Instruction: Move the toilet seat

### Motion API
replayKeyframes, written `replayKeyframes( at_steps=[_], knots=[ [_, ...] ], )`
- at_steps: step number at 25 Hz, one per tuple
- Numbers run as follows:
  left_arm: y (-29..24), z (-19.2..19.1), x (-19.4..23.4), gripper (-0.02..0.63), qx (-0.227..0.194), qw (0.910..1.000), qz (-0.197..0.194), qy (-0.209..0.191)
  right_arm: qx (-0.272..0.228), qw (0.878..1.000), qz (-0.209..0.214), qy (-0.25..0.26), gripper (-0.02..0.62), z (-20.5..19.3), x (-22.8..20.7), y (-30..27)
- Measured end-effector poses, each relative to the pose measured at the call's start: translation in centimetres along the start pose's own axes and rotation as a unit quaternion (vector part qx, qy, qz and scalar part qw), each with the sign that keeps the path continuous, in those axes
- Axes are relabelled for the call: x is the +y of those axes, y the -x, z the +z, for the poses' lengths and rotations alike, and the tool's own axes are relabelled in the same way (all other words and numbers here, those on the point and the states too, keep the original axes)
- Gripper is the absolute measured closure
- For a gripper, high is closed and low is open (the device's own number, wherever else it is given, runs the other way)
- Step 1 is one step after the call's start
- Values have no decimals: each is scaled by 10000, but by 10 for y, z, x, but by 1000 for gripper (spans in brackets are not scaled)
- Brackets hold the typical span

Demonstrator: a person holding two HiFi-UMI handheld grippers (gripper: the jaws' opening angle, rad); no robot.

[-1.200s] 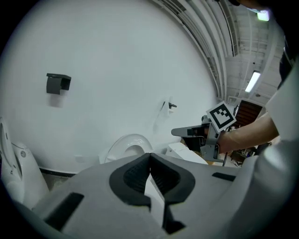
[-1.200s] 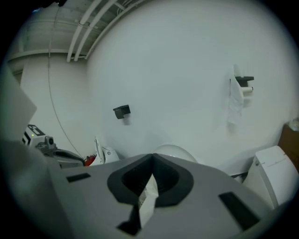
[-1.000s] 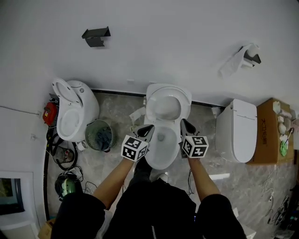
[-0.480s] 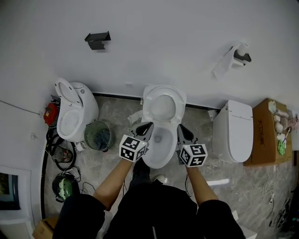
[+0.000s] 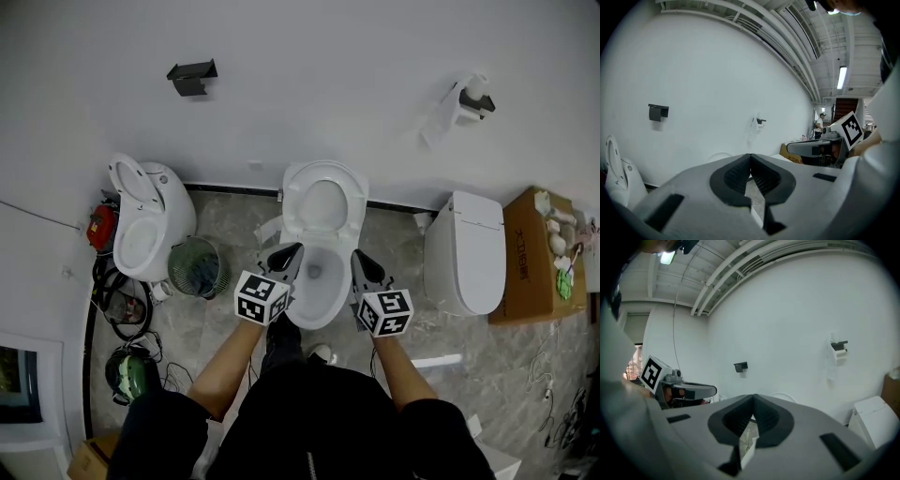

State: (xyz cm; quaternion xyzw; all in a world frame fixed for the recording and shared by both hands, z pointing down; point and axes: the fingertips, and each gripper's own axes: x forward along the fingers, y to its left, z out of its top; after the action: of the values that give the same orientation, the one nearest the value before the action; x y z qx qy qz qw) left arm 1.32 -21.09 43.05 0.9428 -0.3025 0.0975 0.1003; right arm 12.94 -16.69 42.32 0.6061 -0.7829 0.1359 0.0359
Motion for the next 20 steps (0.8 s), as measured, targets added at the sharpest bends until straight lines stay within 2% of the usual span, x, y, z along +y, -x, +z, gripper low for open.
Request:
replayKeyframes(
  at_steps=[20],
  knots=[
    [5,-5,-3,606,30,10000,25,31,46,10000,37,-13,594,-7,5,8]
  ],
)
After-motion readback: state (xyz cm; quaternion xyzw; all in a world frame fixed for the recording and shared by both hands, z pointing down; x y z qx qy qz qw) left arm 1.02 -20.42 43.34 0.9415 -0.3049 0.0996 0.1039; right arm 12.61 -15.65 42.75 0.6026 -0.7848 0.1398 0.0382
